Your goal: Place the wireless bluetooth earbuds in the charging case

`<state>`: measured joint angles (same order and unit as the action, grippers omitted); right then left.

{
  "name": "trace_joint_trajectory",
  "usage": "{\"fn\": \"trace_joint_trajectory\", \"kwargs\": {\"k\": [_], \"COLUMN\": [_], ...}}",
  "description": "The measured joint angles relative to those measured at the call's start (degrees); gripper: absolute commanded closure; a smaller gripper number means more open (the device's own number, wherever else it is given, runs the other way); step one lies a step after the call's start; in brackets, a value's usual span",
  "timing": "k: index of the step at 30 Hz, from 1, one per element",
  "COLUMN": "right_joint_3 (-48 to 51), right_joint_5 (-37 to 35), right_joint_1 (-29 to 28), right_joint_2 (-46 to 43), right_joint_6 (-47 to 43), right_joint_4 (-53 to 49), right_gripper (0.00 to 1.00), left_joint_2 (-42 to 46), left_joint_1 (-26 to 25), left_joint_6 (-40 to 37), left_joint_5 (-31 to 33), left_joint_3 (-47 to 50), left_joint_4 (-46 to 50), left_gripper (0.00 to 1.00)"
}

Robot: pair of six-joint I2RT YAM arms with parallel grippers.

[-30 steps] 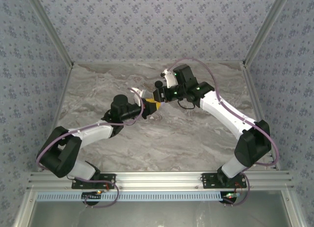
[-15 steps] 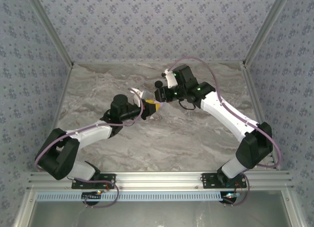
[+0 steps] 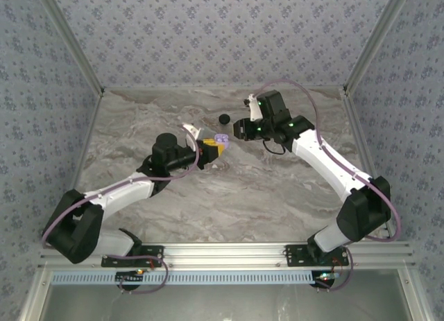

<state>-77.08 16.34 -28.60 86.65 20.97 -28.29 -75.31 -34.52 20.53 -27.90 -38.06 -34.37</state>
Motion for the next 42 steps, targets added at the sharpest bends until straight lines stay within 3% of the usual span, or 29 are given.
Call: {"fn": "trace_joint_trajectory", "kwargs": {"k": [8,23,42], "right_joint_3": [3.48,4.52,5.55], "right_joint_5": [8.57,23.37,30.18], "right_joint_1": [2.84,3.41,4.07], "right_joint_2": [0.02,1.64,0.22], "right_joint_6": [2.19,5.03,5.6], "right_joint_4": [3.89,11.76,16.15], "right_gripper": [0.86,0.87,0.86], "left_joint_2": [0.7,0.39,-0.63], "left_joint_1": [0.0,-0.11,-0.11], "left_joint_6": [0.09,2.1,2.54], "left_joint_5": [-2.12,-5.75,-3.5], "left_joint_3": [0.76,1.84,1.84], "left_joint_4": [-4.59,-9.38,-9.09], "left_gripper": [0.82,0.82,0.83]}}
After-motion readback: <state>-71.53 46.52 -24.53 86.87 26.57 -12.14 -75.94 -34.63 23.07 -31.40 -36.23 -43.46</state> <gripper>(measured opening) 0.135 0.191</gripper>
